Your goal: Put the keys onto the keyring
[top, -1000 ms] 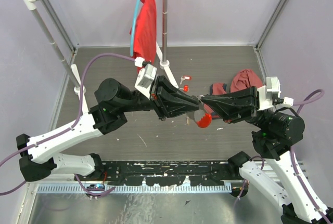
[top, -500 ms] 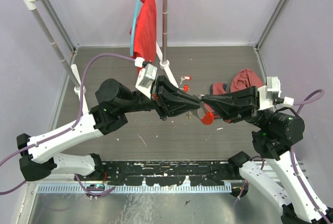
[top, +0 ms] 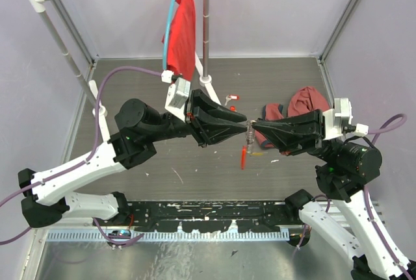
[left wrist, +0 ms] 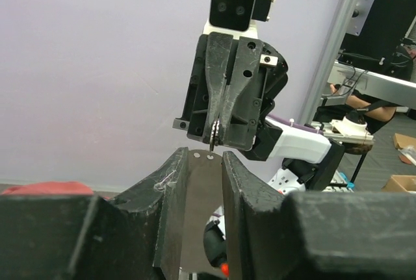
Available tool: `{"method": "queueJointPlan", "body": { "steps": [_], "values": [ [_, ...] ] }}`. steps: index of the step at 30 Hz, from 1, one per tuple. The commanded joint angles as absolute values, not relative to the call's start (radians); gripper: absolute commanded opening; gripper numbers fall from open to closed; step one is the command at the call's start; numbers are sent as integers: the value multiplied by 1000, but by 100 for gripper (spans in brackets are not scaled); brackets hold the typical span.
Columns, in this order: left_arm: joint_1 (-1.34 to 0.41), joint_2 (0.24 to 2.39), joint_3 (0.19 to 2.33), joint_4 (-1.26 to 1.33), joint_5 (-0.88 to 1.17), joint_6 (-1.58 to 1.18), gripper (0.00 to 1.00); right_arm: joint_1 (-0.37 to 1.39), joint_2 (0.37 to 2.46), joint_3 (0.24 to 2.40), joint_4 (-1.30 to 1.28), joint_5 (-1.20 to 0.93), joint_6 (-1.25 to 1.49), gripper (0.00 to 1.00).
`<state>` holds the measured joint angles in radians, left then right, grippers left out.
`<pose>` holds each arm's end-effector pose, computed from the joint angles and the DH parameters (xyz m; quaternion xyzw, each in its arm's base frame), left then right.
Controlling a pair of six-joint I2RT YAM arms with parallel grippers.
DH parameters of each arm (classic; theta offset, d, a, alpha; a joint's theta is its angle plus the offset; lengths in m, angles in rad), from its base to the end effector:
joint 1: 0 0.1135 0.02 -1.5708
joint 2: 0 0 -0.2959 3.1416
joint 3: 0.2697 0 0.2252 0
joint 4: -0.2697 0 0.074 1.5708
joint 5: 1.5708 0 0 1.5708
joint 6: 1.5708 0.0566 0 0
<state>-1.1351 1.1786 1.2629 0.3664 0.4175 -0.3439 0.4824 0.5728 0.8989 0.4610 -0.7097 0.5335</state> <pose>0.0768 -0.2194 0.5198 0.3623 0.4119 -0.6399 0.5382 0.0186 0.0514 0.4831 -0.3119 0.3662 0.5375 0.6927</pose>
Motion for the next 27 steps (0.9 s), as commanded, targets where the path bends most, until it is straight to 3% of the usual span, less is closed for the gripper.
{"method": "queueJointPlan", "body": {
  "steps": [1, 27],
  "values": [
    [-1134, 1165, 1262, 374, 390, -324, 34, 484, 562, 921, 496, -710, 538, 1],
    [-1136, 1201, 1287, 412, 448, -359, 29, 484, 568, 900, 469, -712, 533, 1]
  ]
}}
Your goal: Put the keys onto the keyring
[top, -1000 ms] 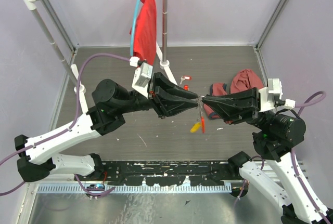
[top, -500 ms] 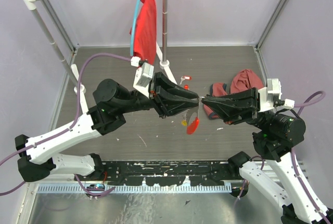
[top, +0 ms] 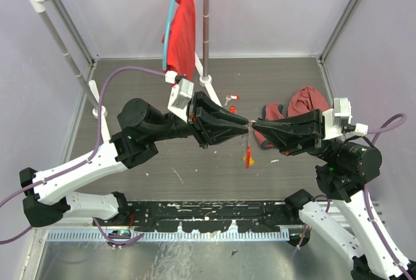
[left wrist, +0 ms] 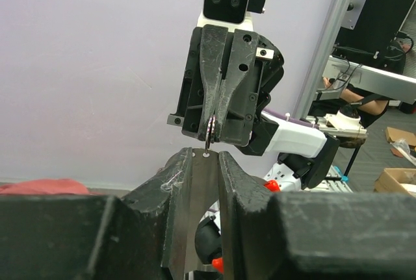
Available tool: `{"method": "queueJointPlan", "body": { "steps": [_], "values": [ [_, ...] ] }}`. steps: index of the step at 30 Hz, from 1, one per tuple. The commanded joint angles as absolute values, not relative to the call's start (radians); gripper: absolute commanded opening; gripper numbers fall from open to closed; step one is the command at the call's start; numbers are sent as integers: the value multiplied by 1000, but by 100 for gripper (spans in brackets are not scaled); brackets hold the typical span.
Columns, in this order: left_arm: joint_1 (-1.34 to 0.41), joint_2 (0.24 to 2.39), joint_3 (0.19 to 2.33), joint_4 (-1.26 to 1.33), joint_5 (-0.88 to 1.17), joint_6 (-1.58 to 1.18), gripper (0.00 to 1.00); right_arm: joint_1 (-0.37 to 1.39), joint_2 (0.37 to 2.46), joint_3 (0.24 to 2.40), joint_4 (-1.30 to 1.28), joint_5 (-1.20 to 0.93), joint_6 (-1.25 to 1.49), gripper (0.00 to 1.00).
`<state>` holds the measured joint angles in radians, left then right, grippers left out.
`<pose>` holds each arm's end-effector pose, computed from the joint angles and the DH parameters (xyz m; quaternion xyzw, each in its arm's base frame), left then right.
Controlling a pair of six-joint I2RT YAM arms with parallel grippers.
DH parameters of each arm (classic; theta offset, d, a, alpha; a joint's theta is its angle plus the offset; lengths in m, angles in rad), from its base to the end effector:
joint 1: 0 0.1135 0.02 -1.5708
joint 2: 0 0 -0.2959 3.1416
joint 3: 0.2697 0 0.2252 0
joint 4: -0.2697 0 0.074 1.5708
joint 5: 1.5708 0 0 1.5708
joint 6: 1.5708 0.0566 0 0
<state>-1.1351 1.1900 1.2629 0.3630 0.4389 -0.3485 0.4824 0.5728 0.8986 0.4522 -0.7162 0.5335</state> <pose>0.0777 -0.2238 0.5167 0.3706 0.4142 -0.6423 0.5277 0.0190 0.0519 0.4821 -0.3140 0.3697 0.5385 0.6890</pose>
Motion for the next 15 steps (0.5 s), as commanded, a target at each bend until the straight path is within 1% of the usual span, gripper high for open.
{"method": "queueJointPlan", "body": {
  "steps": [1, 6, 9, 11, 15],
  "values": [
    [-1135, 1202, 1289, 415, 448, -361, 29, 483, 568, 897, 467, -712, 534, 1],
    [-1135, 1204, 1294, 417, 447, -363, 29, 484, 567, 880, 469, -713, 533, 1],
    [-1135, 1204, 1294, 418, 445, -364, 26, 484, 568, 876, 467, -715, 531, 1],
    [-1135, 1206, 1294, 419, 445, -365, 22, 484, 567, 876, 464, -715, 527, 1],
    [-1135, 1207, 1294, 419, 444, -367, 8, 484, 562, 880, 446, -712, 517, 1]
  ]
}}
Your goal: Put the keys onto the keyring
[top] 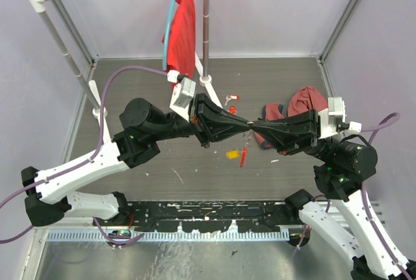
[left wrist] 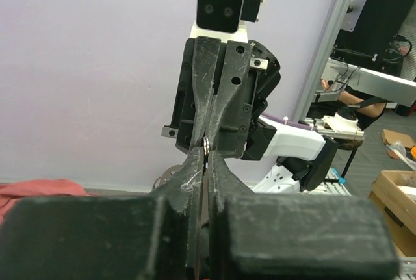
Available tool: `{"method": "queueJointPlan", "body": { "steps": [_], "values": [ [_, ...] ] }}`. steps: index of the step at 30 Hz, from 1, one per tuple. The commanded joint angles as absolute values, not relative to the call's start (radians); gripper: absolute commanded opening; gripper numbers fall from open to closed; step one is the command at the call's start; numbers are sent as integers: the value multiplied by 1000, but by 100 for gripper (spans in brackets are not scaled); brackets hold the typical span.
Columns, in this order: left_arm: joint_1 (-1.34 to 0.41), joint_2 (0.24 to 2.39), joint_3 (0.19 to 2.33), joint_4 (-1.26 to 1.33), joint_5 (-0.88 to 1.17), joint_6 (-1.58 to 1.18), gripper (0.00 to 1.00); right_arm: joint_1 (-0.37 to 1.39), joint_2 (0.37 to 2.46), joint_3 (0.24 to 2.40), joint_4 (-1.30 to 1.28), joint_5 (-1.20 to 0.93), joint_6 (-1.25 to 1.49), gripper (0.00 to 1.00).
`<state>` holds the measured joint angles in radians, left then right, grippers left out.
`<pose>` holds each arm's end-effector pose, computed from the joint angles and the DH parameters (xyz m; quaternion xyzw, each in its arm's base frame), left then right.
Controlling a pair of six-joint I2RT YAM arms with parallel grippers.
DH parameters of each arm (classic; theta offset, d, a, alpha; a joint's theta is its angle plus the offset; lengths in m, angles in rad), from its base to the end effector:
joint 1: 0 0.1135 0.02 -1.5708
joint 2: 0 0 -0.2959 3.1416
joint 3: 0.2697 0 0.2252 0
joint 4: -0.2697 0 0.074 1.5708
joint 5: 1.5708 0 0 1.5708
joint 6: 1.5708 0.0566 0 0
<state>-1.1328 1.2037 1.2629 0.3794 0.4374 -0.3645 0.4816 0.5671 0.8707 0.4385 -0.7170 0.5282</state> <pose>0.0802 -0.2278 0.5156 0.3660 0.4168 -0.6460 0.5244 0.0232 0.0541 0.4735 -0.3123 0.3844 0.5383 0.6819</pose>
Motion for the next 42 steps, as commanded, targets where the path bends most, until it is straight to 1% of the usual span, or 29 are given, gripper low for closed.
{"method": "queueJointPlan", "body": {
  "steps": [1, 2, 5, 8, 12, 14, 16, 19, 26, 31, 35, 42],
  "values": [
    [-1135, 1208, 1294, 418, 443, -367, 5, 484, 560, 881, 441, -710, 515, 1],
    [-1135, 1209, 1295, 416, 443, -367, 1, 483, 558, 883, 435, -709, 512, 1],
    [-1136, 1207, 1296, 400, 441, -361, 0, 484, 554, 904, 388, -709, 485, 2],
    [-1135, 1199, 1312, 329, 442, -327, 0, 484, 551, 970, 242, -710, 388, 15],
    [-1135, 1175, 1357, 148, 436, -243, 0, 484, 566, 1126, -84, -715, 202, 33],
    [-1135, 1169, 1416, -30, 418, -190, 0, 483, 588, 1209, -251, -718, 117, 39],
    [-1135, 1180, 1485, -197, 415, -140, 0, 484, 611, 1290, -394, -718, 48, 42],
    [-1136, 1208, 1584, -427, 415, -81, 0, 483, 645, 1349, -563, -740, -32, 42],
    [-1143, 1328, 1802, -875, 396, 48, 0, 483, 777, 1437, -777, -872, -135, 41],
    [-1195, 1431, 1955, -1115, 260, 133, 0, 483, 823, 1436, -779, -899, -133, 41],
    [-1214, 1464, 2010, -1180, 216, 157, 0, 483, 834, 1375, -737, -943, -119, 41],
    [-1215, 1473, 2036, -1201, 201, 167, 0, 487, 810, 1267, -616, -1001, -60, 42]
  ]
}}
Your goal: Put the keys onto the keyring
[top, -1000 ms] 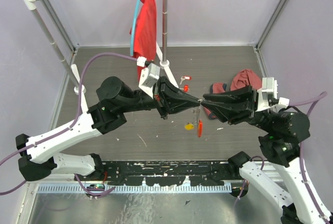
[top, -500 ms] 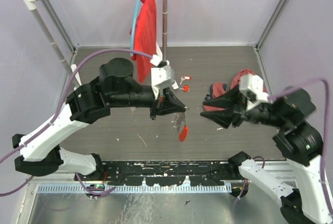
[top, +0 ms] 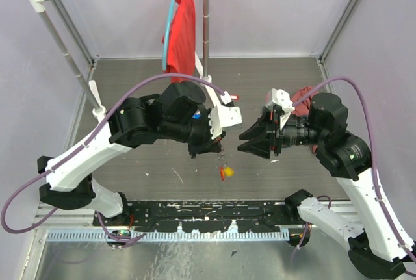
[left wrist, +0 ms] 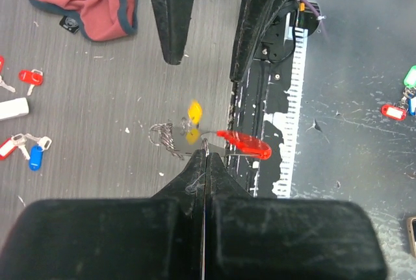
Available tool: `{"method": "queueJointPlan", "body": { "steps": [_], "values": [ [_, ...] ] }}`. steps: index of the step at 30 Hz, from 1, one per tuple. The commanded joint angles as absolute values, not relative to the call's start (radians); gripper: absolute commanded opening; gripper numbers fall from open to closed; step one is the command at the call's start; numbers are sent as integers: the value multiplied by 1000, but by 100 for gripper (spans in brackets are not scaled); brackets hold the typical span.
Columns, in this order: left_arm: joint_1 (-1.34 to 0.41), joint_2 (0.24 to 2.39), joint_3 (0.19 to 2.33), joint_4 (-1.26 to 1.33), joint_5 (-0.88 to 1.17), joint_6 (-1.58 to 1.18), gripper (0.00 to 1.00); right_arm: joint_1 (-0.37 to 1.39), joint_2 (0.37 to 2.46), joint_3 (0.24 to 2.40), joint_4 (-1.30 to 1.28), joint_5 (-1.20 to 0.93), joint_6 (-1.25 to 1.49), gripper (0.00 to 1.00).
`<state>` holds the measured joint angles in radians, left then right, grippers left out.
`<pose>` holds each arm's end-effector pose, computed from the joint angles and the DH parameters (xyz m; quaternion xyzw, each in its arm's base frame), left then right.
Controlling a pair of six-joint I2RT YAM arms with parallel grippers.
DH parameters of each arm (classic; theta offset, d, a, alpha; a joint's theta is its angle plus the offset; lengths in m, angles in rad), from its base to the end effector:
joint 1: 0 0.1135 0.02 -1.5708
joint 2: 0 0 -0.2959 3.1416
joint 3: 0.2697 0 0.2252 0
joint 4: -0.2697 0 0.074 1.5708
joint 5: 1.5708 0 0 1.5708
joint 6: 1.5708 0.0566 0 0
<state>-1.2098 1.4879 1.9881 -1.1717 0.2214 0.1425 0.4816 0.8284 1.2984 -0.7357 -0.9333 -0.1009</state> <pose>0.0796 -0.2461 0.4847 0.5976 0.6681 -0.3054 0.3213 0.0589 0.0821 0.4551 -0.4654 0.6013 0.4536 0.4649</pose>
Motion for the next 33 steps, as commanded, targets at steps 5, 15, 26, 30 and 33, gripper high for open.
{"method": "queueJointPlan", "body": {
  "steps": [5, 15, 26, 30, 33],
  "values": [
    [-1215, 1472, 2035, -1190, 221, 172, 0, 553, 796, 1187, -486, -979, 4, 43],
    [-1215, 1459, 2028, -1165, 269, 164, 0, 792, 832, 1153, -405, -773, -3, 37],
    [-1215, 1450, 2017, -1164, 286, 171, 0, 802, 796, 1171, -482, -657, -57, 33],
    [-1216, 1451, 2016, -1164, 296, 172, 0, 804, 798, 1169, -496, -654, -60, 38],
    [-1216, 1451, 2018, -1164, 300, 173, 0, 804, 801, 1172, -497, -656, -63, 39]
  ]
}}
